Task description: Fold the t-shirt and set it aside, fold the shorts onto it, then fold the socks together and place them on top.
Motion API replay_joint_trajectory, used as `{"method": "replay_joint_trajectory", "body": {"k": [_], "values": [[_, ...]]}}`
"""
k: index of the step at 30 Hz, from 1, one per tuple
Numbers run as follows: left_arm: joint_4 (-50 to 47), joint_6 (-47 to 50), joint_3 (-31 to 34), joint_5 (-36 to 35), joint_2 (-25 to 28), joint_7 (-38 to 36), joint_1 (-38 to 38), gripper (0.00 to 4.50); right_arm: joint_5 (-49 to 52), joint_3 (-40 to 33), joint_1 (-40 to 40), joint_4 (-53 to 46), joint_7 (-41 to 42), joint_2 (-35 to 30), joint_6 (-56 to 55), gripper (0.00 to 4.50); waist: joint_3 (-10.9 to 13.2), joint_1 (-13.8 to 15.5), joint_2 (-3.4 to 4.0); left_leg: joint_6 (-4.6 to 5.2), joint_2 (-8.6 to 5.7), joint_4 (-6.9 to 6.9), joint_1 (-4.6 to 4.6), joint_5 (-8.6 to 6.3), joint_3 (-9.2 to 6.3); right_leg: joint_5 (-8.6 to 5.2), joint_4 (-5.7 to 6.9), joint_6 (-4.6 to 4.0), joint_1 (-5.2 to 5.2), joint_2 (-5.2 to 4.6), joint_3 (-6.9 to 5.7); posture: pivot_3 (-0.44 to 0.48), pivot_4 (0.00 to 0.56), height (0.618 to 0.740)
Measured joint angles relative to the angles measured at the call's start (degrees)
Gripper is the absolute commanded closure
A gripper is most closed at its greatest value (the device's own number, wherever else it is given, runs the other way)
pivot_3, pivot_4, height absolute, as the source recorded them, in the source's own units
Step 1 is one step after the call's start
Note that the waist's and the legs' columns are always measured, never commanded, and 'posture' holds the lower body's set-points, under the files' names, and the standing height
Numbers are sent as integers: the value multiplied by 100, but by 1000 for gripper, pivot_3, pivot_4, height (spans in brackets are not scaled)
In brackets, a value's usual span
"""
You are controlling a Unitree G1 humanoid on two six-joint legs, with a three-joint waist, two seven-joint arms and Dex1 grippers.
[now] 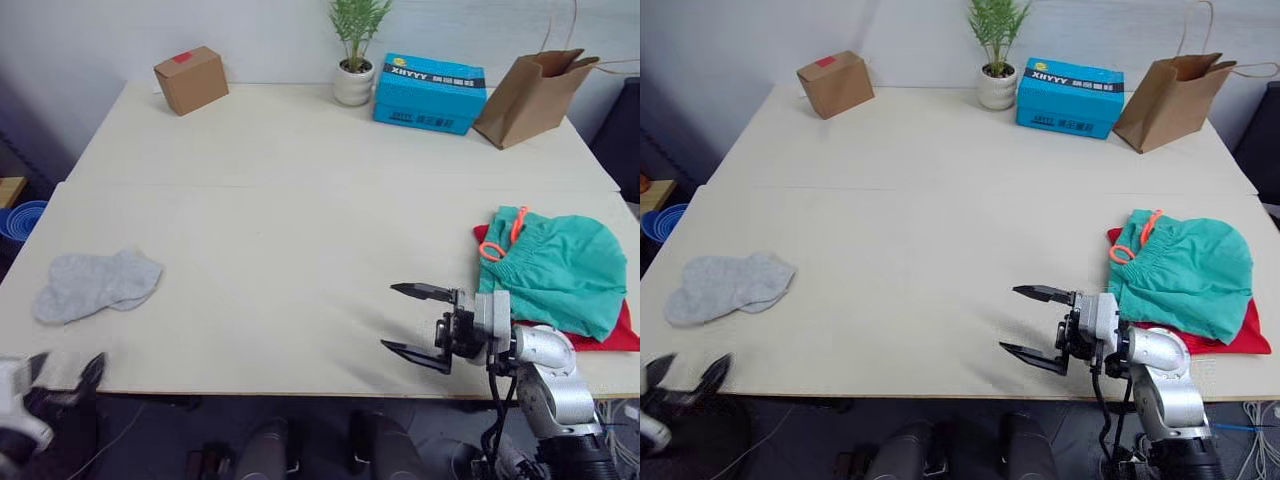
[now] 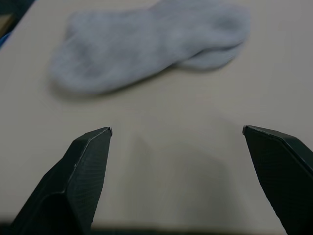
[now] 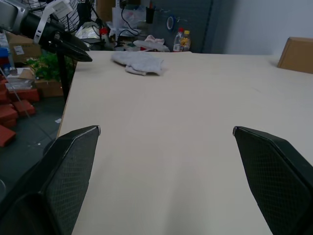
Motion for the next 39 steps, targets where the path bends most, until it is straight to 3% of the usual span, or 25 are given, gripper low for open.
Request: {"method": "replay_joint_trajectory", "body": {"k": [3, 7, 9, 13, 16, 19, 31, 39], "values": [[-124, 378, 426, -140, -44, 183, 382, 0, -20, 13, 63, -19, -63, 0, -28, 58, -10, 7, -17, 2, 0, -1, 0, -4, -2, -3, -4, -5, 0, -1, 0, 0, 150, 740], [-326, 803, 592, -491, 262, -129, 619, 0, -22, 19, 124, -9, -118, 7, -54, 58, -16, 21, -26, 0, 0, -5, -1, -7, -3, -49, -9, -88, -1, -1, -1, 0, 150, 740], [-681, 1146, 411, -655, 682, -366, 676, 0, -17, 28, 96, -11, -117, 9, -94, 58, -19, 21, -31, -2, 1, -5, -1, -7, -4, -49, -9, -88, 0, -1, -1, 0, 150, 740], [-938, 1666, -50, -572, 1623, -248, -51, 0, 43, 116, 91, -8, -97, 60, -86, 58, -20, 9, -31, -19, 0, -8, 2, 2, -3, -34, 9, -61, -3, -1, -1, 0, 150, 740], [-904, 1890, -806, 25, 2605, -257, -380, 0, 105, 150, 148, -21, -78, 64, -85, 58, -21, -47, -34, -57, -3, -30, 5, 18, 8, -18, 12, -32, -12, 0, 3, 0, 150, 740], [-520, 1957, -1661, 472, 3126, -189, -1347, 0, 95, 200, 179, -32, -125, 75, -111, 58, -22, -14, -35, -84, -5, -60, 12, 35, 9, -21, 10, -37, -23, 2, 2, 0, 150, 740], [1149, 1600, -3316, 1368, 3774, -893, -3103, 0, -44, -52, 430, 59, -434, -65, -379, 58, -20, 1, -27, -109, 14, -94, 83, 44, 10, -42, 46, -67, 8, 23, 6, 0, 150, 740], [1829, 1237, -3569, 1625, 3648, -1144, -3551, 0, -100, -48, 432, 191, -469, -65, -561, 58, -43, 18, 25, -128, 18, -95, 90, 58, 7, -51, 76, -86, 2, 23, 6, 0, 150, 740]]}}
